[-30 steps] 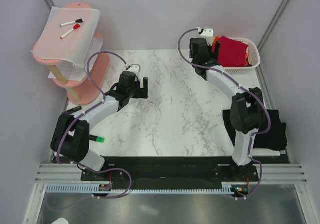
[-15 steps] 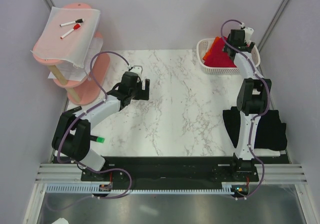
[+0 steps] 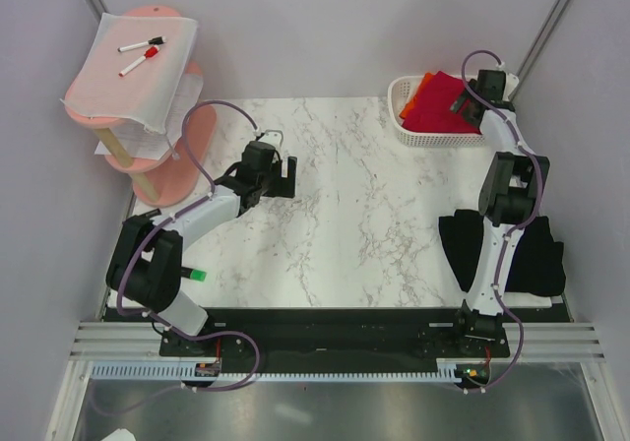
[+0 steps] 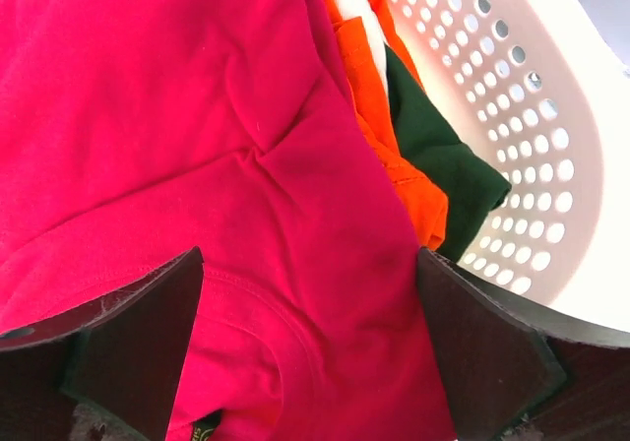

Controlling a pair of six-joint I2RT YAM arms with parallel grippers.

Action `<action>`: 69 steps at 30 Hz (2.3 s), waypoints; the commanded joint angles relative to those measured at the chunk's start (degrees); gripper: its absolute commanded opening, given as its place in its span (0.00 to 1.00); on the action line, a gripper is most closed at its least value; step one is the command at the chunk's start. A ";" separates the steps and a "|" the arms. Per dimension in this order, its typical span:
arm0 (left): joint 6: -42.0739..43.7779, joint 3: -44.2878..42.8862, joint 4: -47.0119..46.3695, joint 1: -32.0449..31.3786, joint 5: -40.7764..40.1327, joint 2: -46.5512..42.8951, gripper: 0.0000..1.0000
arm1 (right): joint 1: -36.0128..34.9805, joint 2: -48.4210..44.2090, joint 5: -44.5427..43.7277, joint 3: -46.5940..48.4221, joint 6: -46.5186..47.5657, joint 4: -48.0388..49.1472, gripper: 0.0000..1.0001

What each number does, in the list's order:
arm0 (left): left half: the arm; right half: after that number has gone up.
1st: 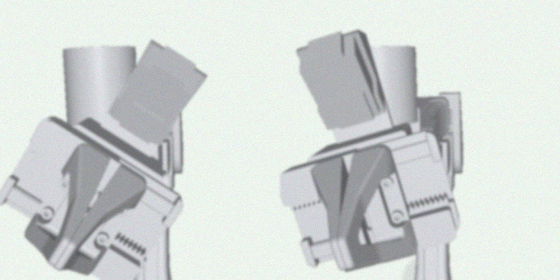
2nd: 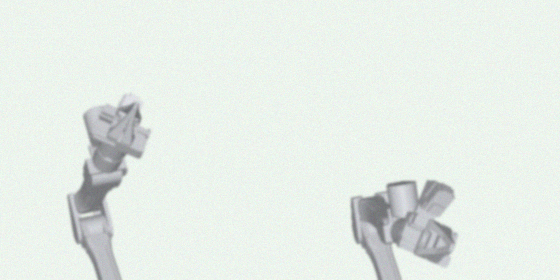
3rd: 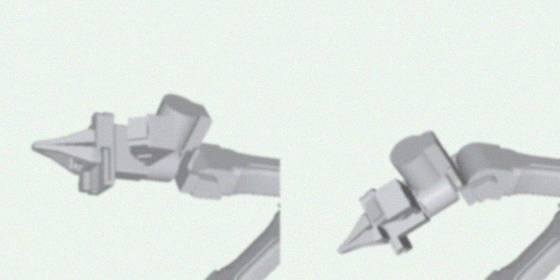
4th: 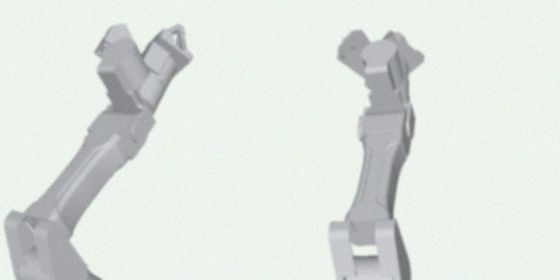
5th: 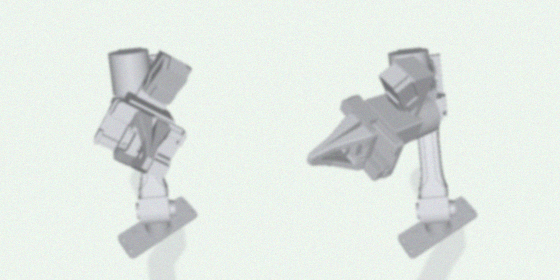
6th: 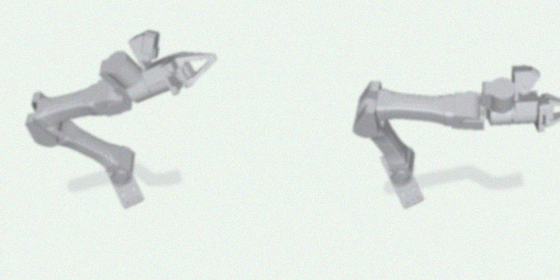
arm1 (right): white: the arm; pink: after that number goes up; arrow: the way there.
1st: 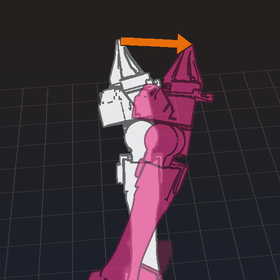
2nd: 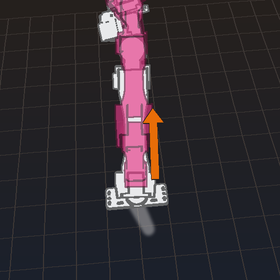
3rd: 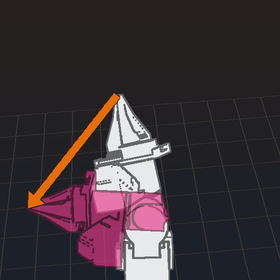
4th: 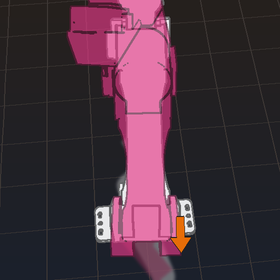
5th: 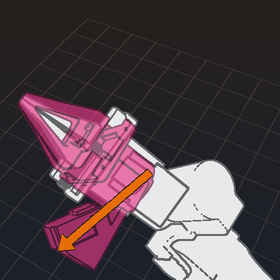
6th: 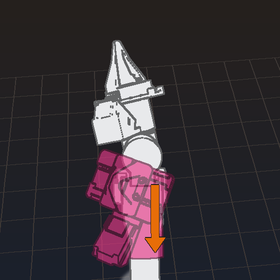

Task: Fold and stack the t-shirts
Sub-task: Grab crumpled tshirt from bin with the right arm, then move the tshirt to the center of the board

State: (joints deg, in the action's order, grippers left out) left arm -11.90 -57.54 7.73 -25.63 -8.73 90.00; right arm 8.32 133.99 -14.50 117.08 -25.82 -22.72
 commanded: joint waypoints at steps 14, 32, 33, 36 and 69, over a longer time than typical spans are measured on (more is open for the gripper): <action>-0.23 -2.58 1.85 -0.48 -2.34 0.44 0.96 | 0.65 -9.07 11.16 -8.78 -4.76 7.06 0.00; -1.37 -2.84 2.12 -0.56 -4.62 -0.08 0.95 | -7.86 -32.29 17.49 -14.50 0.42 12.17 0.00; -1.37 -3.02 2.20 -0.56 -4.80 0.09 0.96 | -9.88 -34.74 17.58 -15.20 0.60 12.09 0.00; -1.90 -3.54 3.08 -0.56 -6.03 0.36 0.95 | -15.95 -39.14 16.96 -17.49 2.53 12.08 0.00; -5.85 2.51 0.11 -0.65 -7.97 -10.97 0.93 | -47.24 -17.29 30.33 -28.59 0.69 15.25 0.00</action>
State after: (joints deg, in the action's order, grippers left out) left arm -15.68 -58.13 12.38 -25.91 -17.89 84.99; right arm -33.01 115.55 16.19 76.62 -25.69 -10.22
